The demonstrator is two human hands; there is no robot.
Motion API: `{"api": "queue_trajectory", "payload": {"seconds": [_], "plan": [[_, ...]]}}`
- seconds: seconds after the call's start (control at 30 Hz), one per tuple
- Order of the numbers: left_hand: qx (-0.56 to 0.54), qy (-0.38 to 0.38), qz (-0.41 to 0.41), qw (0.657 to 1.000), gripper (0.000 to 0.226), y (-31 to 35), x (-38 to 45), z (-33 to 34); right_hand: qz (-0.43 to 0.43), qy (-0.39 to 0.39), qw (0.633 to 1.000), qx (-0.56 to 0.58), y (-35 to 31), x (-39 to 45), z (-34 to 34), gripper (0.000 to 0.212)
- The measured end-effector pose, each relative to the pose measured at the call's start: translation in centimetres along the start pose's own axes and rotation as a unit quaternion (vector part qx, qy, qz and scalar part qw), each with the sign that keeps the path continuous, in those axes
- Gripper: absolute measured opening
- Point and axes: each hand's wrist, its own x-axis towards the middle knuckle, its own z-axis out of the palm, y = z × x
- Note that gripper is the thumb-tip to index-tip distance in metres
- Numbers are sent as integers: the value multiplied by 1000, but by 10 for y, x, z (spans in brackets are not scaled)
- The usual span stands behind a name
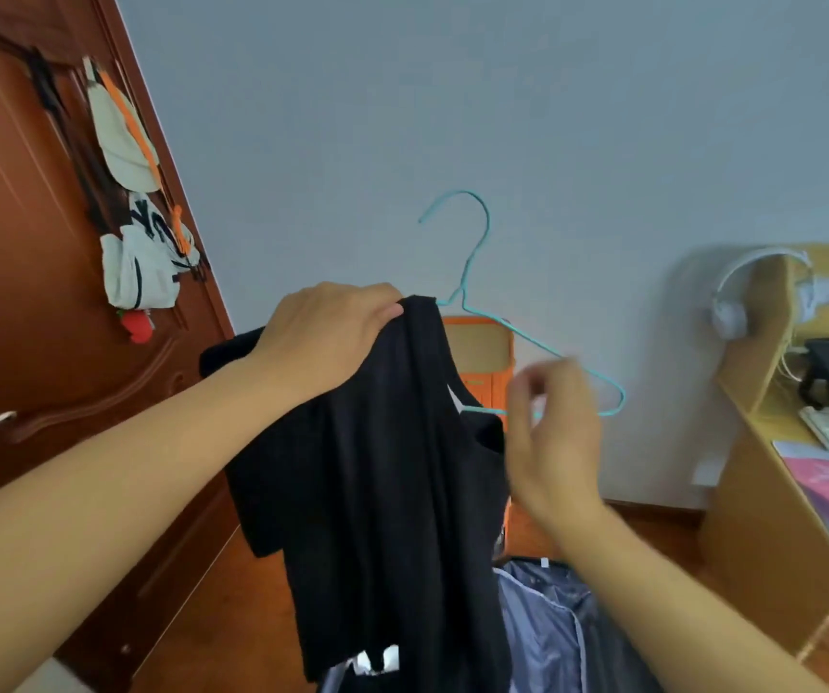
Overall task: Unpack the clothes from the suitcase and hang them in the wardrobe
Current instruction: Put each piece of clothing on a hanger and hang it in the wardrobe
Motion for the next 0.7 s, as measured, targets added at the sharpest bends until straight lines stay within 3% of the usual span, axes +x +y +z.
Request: {"api": "queue_trajectory", "payload": {"seconds": [0.03, 0.1, 0.17, 0.2, 0.3, 0.37, 0.43, 0.53, 0.6, 0.7], "plan": [[-16, 1, -7, 1000, 33, -1, 0, -4, -9, -76, 997, -1, 8, -24, 4, 8], [-42, 9, 0, 999, 31, 0, -1, -12, 12, -204, 979, -11, 29, -51, 18, 35], [-48, 8, 26, 999, 30, 2, -2, -20, 53, -238, 969, 34, 41, -46, 31, 58], [-46, 5, 39, 998, 30, 3, -4, -23, 41, -248, 966, 59, 41, -37, 38, 56], [-18, 41, 67, 997, 32, -10, -10, -34, -24, -307, 951, 35, 38, -20, 43, 19], [-25, 70, 17, 997, 33, -39, -15, -42, -84, -378, 921, -45, 53, -21, 33, 11], [-40, 76, -34, 996, 30, -77, -33, -49, -166, -380, 900, -136, 87, -21, 12, 17], [60, 29, 54, 996, 30, -110, -73, -46, -257, -340, 883, -195, 103, 4, -27, 42], [127, -7, 103, 986, 38, -117, -89, -27, -307, -311, 882, -174, 86, 27, -35, 37], [109, 17, 81, 991, 57, -105, -92, -14, -304, -235, 916, -111, 43, 51, -25, 27]]}}
